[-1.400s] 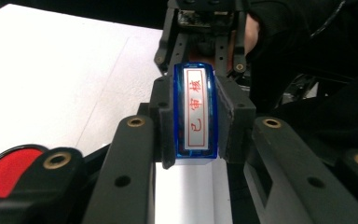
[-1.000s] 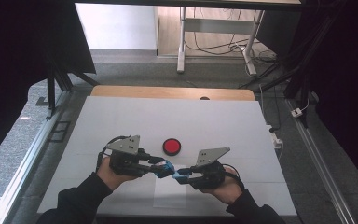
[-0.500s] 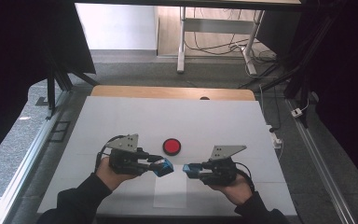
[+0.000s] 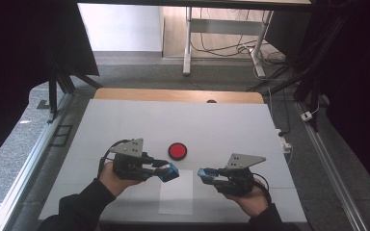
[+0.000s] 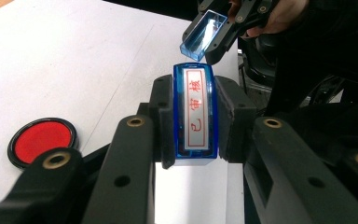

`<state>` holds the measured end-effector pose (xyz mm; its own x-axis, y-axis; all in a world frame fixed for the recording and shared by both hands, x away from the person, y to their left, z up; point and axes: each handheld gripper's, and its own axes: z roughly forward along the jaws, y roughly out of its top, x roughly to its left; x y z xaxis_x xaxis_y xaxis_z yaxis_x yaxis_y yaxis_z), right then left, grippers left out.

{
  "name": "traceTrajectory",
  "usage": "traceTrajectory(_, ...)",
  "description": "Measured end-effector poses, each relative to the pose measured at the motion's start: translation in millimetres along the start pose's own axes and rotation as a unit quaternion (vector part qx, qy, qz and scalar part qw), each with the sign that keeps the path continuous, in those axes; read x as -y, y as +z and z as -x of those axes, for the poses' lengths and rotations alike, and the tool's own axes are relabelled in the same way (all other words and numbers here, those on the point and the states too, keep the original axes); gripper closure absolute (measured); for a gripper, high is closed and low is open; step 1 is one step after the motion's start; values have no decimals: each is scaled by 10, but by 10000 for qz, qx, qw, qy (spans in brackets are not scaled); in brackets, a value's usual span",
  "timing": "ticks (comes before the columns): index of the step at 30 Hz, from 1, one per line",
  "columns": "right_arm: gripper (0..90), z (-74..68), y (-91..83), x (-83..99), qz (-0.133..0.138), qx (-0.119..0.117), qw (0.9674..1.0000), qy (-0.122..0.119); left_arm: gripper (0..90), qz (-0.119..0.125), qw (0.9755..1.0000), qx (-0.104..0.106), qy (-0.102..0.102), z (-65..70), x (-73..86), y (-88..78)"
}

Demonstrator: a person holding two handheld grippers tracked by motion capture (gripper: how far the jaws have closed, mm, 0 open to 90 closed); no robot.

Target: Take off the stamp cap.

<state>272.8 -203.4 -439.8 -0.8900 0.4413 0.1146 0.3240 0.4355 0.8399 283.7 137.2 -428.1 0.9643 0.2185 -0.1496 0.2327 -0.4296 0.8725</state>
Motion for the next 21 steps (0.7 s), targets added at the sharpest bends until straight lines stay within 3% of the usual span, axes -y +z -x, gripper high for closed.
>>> traceTrajectory(12,681,43,-307,129,57,508,9985,200,703,-28,9999,-91,-31,-3,0,-7)
traceTrajectory(21,681,92,-512,267,60,1028,9938,426,703,-31,9999,-109,-63,-5,-1,-4)
